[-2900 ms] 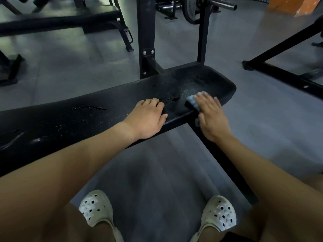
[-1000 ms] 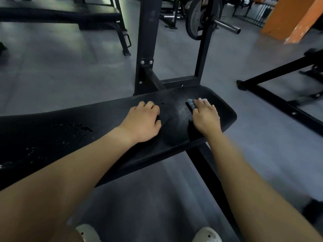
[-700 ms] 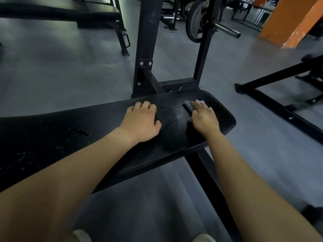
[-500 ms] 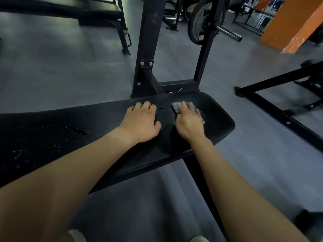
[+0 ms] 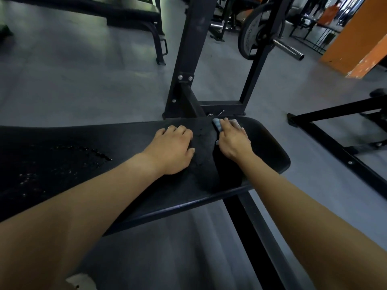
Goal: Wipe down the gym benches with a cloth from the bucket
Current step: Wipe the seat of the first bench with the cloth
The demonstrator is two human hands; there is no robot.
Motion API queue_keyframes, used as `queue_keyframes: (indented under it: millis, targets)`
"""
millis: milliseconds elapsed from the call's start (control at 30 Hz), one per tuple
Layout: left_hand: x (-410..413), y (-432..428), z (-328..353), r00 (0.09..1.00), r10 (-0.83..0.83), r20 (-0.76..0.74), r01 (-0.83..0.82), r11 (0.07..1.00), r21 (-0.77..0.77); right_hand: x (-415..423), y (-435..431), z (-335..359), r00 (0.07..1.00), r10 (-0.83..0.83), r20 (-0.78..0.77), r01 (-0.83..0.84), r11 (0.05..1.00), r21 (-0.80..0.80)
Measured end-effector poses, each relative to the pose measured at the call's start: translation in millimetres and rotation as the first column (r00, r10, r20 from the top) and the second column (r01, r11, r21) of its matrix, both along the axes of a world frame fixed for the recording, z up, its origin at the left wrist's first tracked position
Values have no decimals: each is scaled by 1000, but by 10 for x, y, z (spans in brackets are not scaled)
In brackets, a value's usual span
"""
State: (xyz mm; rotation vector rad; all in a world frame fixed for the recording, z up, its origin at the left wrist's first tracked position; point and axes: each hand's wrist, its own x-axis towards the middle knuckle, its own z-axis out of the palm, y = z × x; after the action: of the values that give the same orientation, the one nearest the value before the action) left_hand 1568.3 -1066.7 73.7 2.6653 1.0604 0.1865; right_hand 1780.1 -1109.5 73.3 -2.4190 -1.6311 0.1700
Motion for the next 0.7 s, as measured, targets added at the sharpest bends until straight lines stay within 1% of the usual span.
queue_keyframes:
  millis: [67, 133, 200, 267, 300, 400, 433, 500, 567, 700]
  targets:
    - [-37, 18, -11, 1000, 14, -8, -14, 1000, 4, -170, 2, -19, 997, 75, -17, -75, 997, 20]
    - [-54, 40, -20, 999, 31, -22, -31, 999, 12, -279, -76, -49, 975, 220, -19, -220, 975, 2]
    - [-62, 59, -25, 998, 49, -32, -48, 999, 21, -265, -149, -77, 946, 323, -9, -323, 946, -27]
    - [-61, 56, -30, 998, 53, -41, -52, 998, 18, -152, -111, -73, 946, 323, 14, -323, 946, -40]
    - [-60, 55, -35, 998, 47, -45, -47, 999, 15, -66, -54, -81, 959, 283, 21, -282, 959, -32]
    - [-96, 57, -46, 999, 34, -35, -34, 999, 0, 96, 147, -36, 996, 93, 14, -93, 995, -20]
    - [-112, 65, -46, 999, 31, -25, -31, 999, -8, 90, 205, -31, 999, 50, 0, -50, 999, -13]
    - [-136, 81, -43, 1000, 26, -8, -26, 1000, -14, -14, 286, -36, 1000, 18, -16, -18, 1000, 18]
    - [-128, 83, -39, 1000, 24, -5, -24, 1000, -6, -135, 281, -45, 998, 65, -6, -65, 997, 30]
    - [-69, 63, -46, 1000, 30, -8, -30, 999, 33, -244, 81, -96, 944, 329, -10, -330, 944, -1]
